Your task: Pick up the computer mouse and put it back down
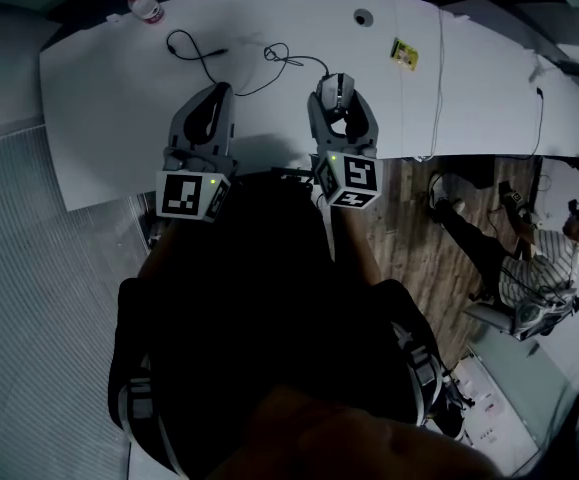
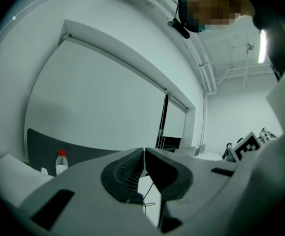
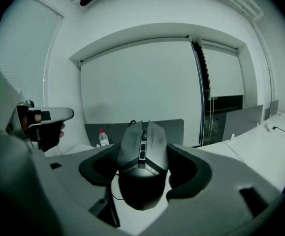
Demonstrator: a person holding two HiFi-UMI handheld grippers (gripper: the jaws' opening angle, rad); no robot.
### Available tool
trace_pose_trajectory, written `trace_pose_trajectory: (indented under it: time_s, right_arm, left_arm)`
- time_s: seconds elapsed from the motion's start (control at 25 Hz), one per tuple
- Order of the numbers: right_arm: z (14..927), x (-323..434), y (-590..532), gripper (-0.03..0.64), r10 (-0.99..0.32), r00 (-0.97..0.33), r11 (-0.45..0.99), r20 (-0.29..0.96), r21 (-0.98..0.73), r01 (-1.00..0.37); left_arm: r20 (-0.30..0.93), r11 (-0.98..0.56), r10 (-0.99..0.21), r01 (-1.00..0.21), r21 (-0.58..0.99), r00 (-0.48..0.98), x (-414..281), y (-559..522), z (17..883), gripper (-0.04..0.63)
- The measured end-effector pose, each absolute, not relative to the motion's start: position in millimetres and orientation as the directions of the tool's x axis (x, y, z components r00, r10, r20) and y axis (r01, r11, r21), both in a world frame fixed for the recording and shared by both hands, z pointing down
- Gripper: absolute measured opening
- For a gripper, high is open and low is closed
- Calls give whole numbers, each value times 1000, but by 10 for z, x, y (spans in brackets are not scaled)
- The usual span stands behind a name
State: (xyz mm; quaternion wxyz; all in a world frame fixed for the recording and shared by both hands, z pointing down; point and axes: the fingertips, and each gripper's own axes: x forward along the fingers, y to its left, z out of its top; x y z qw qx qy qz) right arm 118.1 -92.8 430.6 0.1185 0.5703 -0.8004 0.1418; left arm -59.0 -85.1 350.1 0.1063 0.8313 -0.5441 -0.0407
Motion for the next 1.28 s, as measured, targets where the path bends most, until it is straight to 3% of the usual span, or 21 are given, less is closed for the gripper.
trace_pose_trajectory:
  time_s: [1.28]
  right_arm:
    - [5141,1317,-937,287,-809,-281,282,516,-79,-956]
  left_arm:
    - [53,-380,-915,-899,216,400,-619,-789,3496,12]
